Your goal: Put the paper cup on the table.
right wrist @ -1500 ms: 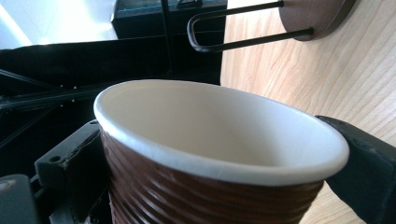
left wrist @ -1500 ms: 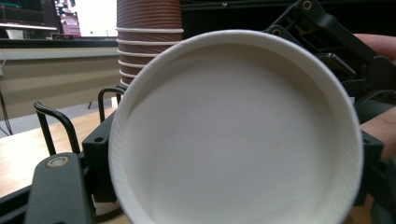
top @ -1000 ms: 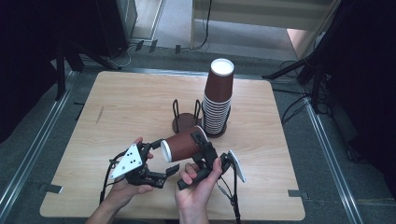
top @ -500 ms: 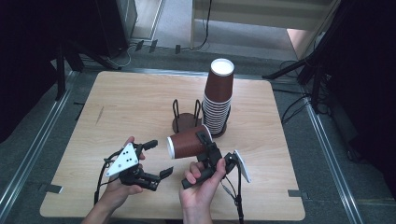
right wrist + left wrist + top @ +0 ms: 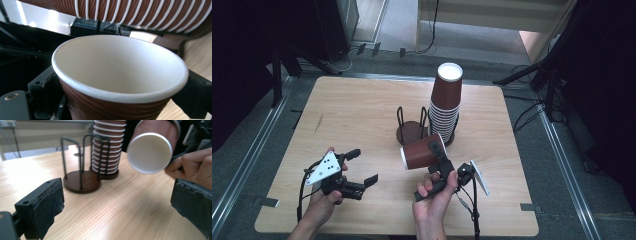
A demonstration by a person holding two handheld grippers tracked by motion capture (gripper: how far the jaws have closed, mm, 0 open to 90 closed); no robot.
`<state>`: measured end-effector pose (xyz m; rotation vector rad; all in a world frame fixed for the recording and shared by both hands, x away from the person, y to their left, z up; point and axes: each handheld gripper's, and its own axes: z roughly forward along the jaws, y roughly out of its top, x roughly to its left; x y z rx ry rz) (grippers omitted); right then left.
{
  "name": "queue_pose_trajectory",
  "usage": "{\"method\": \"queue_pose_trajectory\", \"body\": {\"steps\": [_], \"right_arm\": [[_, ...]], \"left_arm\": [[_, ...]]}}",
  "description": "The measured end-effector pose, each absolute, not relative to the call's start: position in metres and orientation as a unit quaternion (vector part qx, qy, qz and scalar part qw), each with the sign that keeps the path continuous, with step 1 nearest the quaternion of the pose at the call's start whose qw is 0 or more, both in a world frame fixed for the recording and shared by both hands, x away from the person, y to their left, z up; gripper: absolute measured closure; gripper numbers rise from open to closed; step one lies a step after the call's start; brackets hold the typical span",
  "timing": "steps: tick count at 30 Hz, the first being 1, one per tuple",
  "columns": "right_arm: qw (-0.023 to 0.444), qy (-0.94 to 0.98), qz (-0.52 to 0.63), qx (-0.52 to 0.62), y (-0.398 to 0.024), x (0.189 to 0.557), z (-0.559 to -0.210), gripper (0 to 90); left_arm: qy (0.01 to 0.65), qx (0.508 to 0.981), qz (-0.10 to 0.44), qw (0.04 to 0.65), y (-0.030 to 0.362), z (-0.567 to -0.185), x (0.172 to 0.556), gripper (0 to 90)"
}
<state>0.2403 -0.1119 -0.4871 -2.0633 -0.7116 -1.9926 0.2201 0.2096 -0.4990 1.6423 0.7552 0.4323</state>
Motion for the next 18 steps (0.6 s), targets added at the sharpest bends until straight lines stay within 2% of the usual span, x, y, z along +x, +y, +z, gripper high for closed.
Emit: {"method": "queue_pose_trajectory", "body": {"steps": [10,18], "right_arm": [[0.01,-0.282,-0.681,-0.676,-0.121,0.242,-0.489,10.3],[-0.088,-0.327,-0.656,-0.674,-0.129,0.242,-0.484,11.2]], "left_arm": [[0.359,0.694,0.187,0.595,0.236,-0.507,0.221,0.0],[0.384,0.682,0.173,0.598,0.255,-0.512,0.223,0.0]]}}
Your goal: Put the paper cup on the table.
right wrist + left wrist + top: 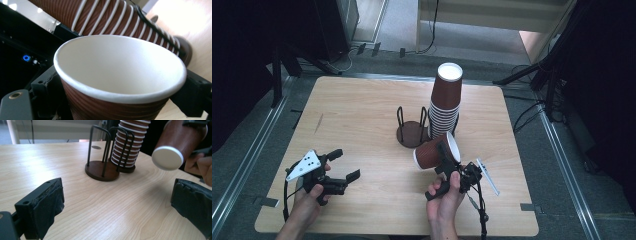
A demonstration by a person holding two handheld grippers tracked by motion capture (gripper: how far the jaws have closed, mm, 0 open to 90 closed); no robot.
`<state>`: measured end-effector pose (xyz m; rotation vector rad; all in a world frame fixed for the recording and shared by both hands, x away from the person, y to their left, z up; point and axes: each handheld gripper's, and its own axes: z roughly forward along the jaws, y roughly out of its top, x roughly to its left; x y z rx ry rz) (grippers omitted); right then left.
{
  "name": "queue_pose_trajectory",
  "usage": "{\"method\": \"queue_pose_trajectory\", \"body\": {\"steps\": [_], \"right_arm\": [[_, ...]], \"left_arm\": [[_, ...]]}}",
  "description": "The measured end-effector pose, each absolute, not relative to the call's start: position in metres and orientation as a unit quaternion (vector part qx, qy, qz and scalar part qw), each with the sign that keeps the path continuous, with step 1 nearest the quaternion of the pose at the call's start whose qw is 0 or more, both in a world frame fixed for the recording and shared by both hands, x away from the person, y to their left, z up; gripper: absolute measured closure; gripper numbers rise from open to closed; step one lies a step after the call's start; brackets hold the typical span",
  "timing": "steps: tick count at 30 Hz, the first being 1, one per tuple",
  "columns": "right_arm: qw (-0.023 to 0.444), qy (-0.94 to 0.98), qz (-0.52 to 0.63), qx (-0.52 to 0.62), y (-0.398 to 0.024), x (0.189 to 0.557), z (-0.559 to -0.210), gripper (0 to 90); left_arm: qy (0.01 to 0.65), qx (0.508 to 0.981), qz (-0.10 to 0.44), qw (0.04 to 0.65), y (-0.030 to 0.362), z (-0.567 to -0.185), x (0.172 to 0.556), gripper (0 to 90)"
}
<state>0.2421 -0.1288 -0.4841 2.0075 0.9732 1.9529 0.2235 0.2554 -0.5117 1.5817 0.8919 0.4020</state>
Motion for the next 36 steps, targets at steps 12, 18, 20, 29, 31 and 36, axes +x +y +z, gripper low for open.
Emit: {"method": "queue_pose_trajectory", "body": {"steps": [12,18,20,29,31,36], "right_arm": [[0.167,0.38,0.636,0.651,-0.154,0.244,-0.48,11.6],[0.198,0.392,0.626,0.644,-0.167,0.246,-0.478,11.6],[0.208,0.391,0.622,0.645,-0.17,0.248,-0.477,11.6],[0.28,0.411,0.601,0.625,-0.187,0.251,-0.477,11.4],[0.304,0.416,0.592,0.62,-0.193,0.253,-0.478,11.4],[0.344,0.435,0.572,0.604,-0.202,0.255,-0.479,11.2]], "left_arm": [[0.405,0.684,0.187,0.577,0.277,-0.518,0.221,0.0],[0.415,0.683,0.196,0.569,0.282,-0.521,0.222,0.0],[0.418,0.683,0.198,0.565,0.283,-0.523,0.222,0.0],[0.429,0.68,0.206,0.557,0.29,-0.525,0.224,0.0],[0.434,0.678,0.207,0.556,0.291,-0.527,0.224,0.0],[0.438,0.679,0.213,0.549,0.293,-0.528,0.224,0.0]]}}
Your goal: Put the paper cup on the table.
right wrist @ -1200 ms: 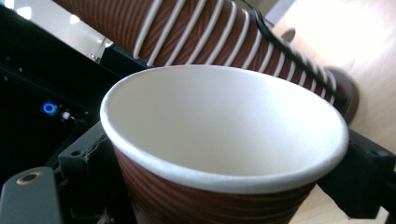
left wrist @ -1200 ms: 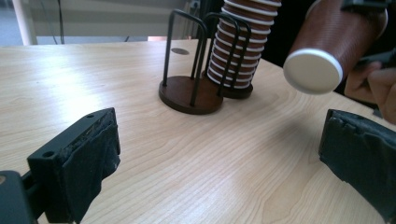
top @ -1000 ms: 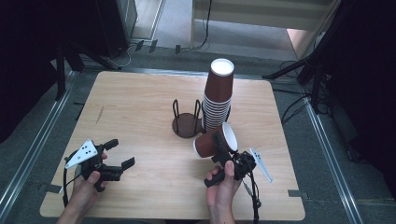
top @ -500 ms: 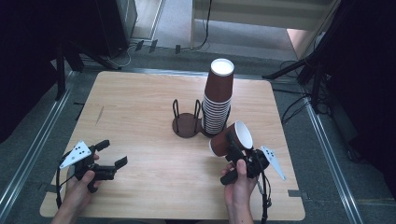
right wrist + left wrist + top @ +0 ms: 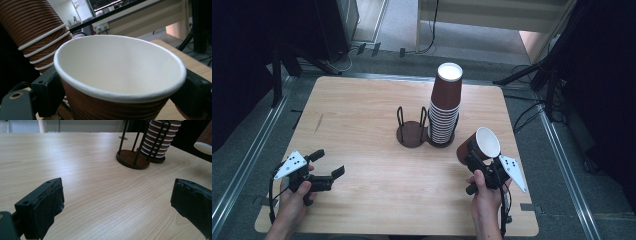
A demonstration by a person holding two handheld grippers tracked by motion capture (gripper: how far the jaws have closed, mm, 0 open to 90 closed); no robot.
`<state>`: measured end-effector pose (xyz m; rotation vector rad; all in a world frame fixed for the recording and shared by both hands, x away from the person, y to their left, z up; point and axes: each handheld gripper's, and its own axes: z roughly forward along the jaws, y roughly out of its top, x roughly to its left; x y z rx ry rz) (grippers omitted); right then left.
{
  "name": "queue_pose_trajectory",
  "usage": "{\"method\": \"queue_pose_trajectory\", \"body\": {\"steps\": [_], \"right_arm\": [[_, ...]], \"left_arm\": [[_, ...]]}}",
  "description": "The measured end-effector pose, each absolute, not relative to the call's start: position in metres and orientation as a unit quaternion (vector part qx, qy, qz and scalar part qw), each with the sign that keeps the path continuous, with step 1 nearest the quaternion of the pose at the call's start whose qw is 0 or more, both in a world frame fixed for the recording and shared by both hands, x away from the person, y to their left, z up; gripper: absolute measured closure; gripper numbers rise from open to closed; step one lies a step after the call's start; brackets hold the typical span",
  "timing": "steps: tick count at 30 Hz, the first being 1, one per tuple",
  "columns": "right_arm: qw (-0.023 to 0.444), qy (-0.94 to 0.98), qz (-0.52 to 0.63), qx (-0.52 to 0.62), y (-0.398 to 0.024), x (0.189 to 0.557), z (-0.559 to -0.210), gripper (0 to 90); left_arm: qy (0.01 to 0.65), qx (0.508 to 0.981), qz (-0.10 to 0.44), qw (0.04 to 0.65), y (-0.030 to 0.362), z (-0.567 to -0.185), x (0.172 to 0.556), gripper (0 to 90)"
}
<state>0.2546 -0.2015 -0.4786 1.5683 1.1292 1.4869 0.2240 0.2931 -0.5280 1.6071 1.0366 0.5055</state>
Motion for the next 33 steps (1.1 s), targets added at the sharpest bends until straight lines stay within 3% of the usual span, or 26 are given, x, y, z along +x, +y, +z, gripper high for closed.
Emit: {"method": "queue_pose_trajectory", "body": {"steps": [14,33], "right_arm": [[0.427,0.451,0.537,0.571,-0.218,0.27,-0.485,11.1],[0.479,0.501,0.489,0.53,-0.214,0.303,-0.509,11.1]], "left_arm": [[0.451,0.675,0.223,0.54,0.297,-0.533,0.225,0.0],[0.477,0.664,0.234,0.526,0.311,-0.541,0.227,0.0]]}}
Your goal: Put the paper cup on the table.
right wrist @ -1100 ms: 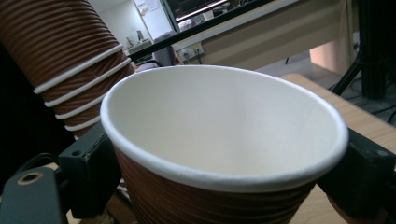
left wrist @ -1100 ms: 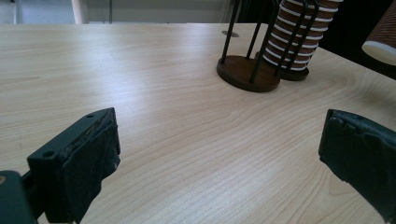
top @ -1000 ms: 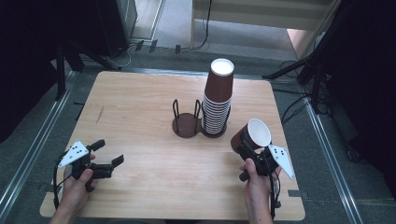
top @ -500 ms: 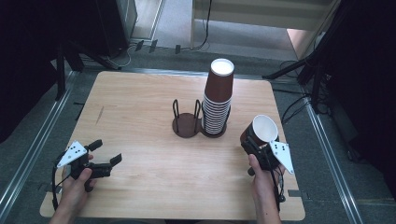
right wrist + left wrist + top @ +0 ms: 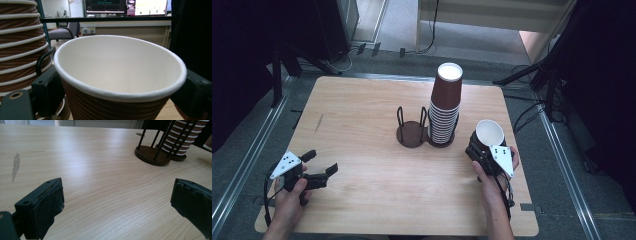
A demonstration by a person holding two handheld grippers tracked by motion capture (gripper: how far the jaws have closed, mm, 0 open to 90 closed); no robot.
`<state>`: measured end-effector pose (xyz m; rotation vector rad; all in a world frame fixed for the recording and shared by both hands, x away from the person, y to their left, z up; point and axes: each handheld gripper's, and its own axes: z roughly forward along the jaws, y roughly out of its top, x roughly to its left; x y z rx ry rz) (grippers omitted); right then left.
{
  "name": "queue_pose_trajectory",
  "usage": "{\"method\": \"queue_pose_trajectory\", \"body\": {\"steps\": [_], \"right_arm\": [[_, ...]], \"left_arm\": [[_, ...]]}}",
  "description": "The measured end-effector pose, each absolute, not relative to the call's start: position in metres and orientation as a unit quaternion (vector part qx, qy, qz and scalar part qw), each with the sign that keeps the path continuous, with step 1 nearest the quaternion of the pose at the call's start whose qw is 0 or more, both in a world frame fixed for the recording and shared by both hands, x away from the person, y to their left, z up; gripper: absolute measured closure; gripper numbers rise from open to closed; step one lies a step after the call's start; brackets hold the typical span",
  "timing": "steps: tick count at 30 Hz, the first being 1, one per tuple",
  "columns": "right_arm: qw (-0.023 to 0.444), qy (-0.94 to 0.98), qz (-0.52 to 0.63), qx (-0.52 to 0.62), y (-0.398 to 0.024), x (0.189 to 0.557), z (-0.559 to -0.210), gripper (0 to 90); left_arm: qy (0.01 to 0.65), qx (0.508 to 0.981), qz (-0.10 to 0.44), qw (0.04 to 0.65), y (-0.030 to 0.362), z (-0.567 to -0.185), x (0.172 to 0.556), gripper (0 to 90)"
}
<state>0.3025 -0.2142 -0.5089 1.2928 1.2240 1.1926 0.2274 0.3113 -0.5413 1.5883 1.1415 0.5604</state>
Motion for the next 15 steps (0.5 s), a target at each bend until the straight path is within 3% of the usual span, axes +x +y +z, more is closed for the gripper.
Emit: {"method": "queue_pose_trajectory", "body": {"steps": [15], "right_arm": [[0.49,0.498,0.455,0.552,-0.225,0.321,-0.522,10.3]], "left_arm": [[0.491,0.655,0.254,0.515,0.314,-0.548,0.228,0.0]]}}
